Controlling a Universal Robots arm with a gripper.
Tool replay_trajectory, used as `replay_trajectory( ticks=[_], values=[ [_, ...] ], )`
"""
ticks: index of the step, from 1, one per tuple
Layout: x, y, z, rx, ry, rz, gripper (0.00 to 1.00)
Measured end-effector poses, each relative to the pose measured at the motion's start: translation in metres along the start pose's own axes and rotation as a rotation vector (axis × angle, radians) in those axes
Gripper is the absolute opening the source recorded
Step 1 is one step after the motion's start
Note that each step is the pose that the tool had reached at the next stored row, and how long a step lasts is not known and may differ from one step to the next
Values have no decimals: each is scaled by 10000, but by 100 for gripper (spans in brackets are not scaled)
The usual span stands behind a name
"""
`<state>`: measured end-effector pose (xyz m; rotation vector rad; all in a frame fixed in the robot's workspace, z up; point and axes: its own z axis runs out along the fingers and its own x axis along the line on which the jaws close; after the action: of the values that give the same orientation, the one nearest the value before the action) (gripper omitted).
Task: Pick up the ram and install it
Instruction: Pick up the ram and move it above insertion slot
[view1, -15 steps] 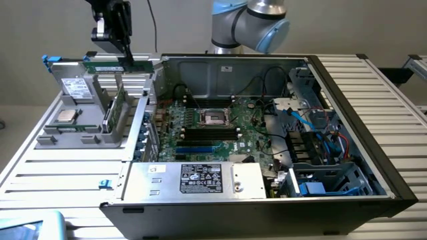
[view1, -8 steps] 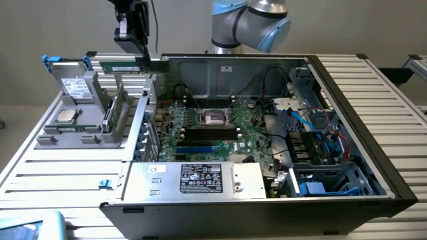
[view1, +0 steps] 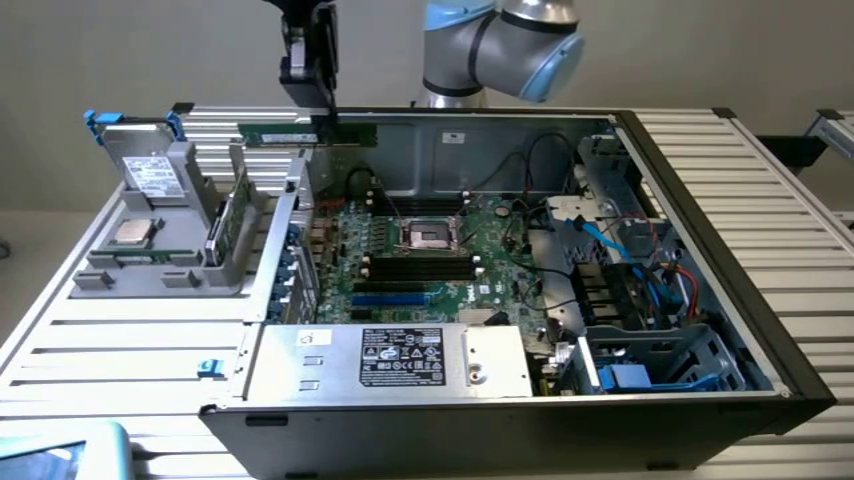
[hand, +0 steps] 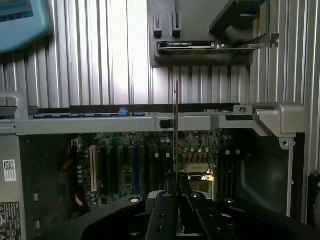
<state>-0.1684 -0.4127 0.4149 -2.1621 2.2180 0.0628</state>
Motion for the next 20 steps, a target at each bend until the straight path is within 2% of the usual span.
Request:
replay_trajectory(
  ticks=[7,14,20],
  values=[
    [-7,-317,15,-5,21,-1,13],
    [-28,-633,78,-44,42,2,13],
    [-107,-812,153,-85,93,4,13]
  ],
)
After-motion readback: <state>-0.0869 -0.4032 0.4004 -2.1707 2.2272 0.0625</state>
